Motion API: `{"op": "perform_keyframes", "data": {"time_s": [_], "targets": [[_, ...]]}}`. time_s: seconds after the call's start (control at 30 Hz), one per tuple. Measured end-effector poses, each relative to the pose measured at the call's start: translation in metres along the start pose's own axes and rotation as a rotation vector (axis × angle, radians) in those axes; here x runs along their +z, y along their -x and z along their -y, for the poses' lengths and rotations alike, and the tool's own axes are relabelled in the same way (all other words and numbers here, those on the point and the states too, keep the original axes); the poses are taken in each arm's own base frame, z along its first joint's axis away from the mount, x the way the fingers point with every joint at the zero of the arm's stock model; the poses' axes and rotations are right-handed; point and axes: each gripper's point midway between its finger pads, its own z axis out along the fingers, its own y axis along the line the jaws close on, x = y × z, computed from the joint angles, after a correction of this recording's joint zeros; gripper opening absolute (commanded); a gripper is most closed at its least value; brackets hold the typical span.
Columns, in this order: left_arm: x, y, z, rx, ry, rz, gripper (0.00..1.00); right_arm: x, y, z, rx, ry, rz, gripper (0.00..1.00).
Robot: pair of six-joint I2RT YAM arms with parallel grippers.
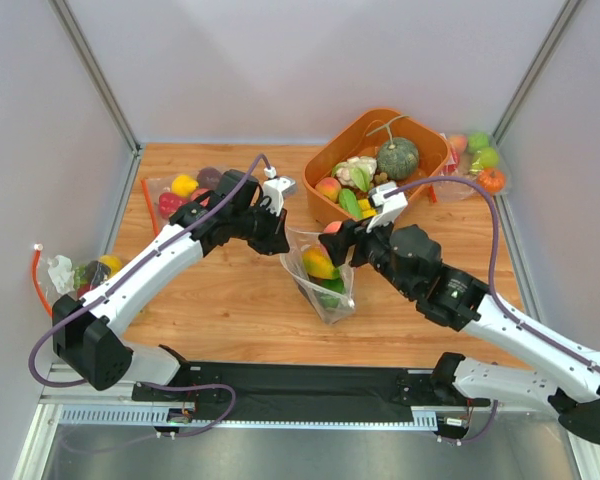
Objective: Open the zip-top bag and remove the fake food
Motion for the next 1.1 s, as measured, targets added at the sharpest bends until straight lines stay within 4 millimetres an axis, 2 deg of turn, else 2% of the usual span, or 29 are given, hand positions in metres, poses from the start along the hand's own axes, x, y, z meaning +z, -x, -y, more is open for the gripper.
{"op": "perform_keyframes", "data": {"time_s": [0.1, 0.17, 0.27, 0.33, 0.43, 0.57, 0.63, 0.67, 0.73, 0.77, 0.83, 0.87, 0.97, 1.1], "targets": [[0.0, 0.0, -0.001, -0.002, 0.008, -0.003, 0.0, 0.004, 0.019, 0.03, 0.007, -0.072, 0.039, 0.06], [0.0, 0.0, -0.002, -0.002, 0.008, -0.004, 0.0, 0.009, 0.028, 0.059, 0.01, -0.137, 0.055, 0.06], [0.0, -0.001, -0.002, -0.002, 0.009, -0.005, 0.0, 0.024, 0.04, 0.099, 0.024, -0.215, 0.069, 0.05], [0.0, -0.001, -0.002, -0.003, 0.008, -0.006, 0.0, 0.041, 0.044, 0.13, 0.031, -0.267, 0.061, 0.05], [0.0, -0.001, -0.002, -0.003, 0.008, -0.007, 0.0, 0.071, 0.04, 0.174, 0.049, -0.318, 0.021, 0.05], [0.0, -0.001, -0.001, -0.003, 0.008, -0.007, 0.0, 0.104, 0.024, 0.219, 0.079, -0.35, -0.039, 0.05], [0.0, -0.001, -0.001, -0.003, 0.007, -0.007, 0.0, 0.117, 0.015, 0.234, 0.093, -0.36, -0.067, 0.1], [0.0, -0.001, -0.001, -0.003, 0.006, -0.007, 0.0, 0.125, 0.011, 0.241, 0.1, -0.361, -0.083, 0.24], [0.0, -0.001, -0.001, -0.003, 0.005, -0.007, 0.0, 0.137, 0.006, 0.25, 0.106, -0.361, -0.103, 0.44], [0.0, -0.001, -0.001, -0.003, 0.004, -0.007, 0.0, 0.142, 0.005, 0.252, 0.107, -0.358, -0.109, 0.59], [0.0, -0.001, -0.001, -0.002, 0.003, -0.007, 0.0, 0.147, 0.002, 0.252, 0.105, -0.346, -0.121, 0.72], [0.0, -0.001, -0.001, -0.001, 0.004, -0.007, 0.0, 0.148, 0.002, 0.252, 0.103, -0.342, -0.122, 0.81], [0.0, -0.001, -0.001, 0.0, 0.003, -0.007, 0.0, 0.149, 0.006, 0.249, 0.092, -0.328, -0.119, 0.92], [0.0, -0.001, -0.001, 0.0, 0.003, -0.007, 0.0, 0.149, 0.009, 0.249, 0.077, -0.328, -0.115, 0.93]]}}
